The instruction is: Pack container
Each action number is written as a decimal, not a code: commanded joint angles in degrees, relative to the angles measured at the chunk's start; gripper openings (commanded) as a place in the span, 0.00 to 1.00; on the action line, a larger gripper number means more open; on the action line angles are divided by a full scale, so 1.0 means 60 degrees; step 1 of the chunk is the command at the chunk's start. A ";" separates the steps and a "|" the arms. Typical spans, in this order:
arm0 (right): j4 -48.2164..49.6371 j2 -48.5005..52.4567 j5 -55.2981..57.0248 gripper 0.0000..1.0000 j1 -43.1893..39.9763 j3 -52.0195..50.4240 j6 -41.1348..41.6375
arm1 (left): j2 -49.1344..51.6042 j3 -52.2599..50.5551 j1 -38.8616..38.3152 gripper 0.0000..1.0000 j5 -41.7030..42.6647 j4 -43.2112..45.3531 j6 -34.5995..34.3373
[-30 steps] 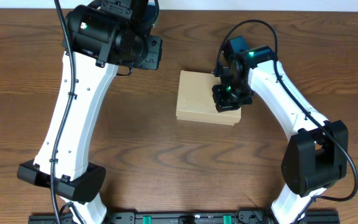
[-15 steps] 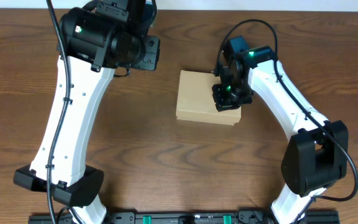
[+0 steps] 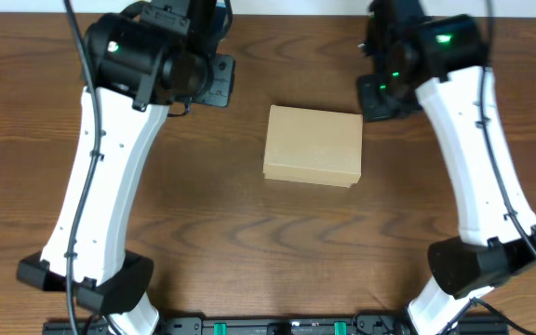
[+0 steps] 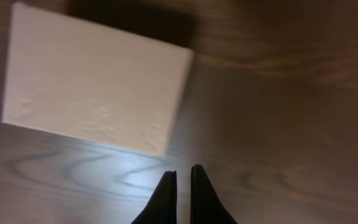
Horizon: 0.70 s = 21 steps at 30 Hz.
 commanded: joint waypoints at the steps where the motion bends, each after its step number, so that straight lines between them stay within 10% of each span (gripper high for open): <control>1: -0.0466 -0.0477 0.0845 0.01 -0.0401 0.0506 0.0251 | -0.0718 0.0077 0.0018 0.06 -0.0685 -0.0098 -0.0113; 13: -0.0608 -0.3694 0.0801 0.01 -0.1020 -0.0171 0.0543 | -0.1639 0.0077 0.0018 0.06 -0.1362 -0.1064 -0.0270; 21: -0.0601 -0.6280 0.0947 0.01 -0.1020 -0.4258 0.1078 | -0.2120 -0.0011 0.0015 0.06 -0.1322 -0.1778 -0.0681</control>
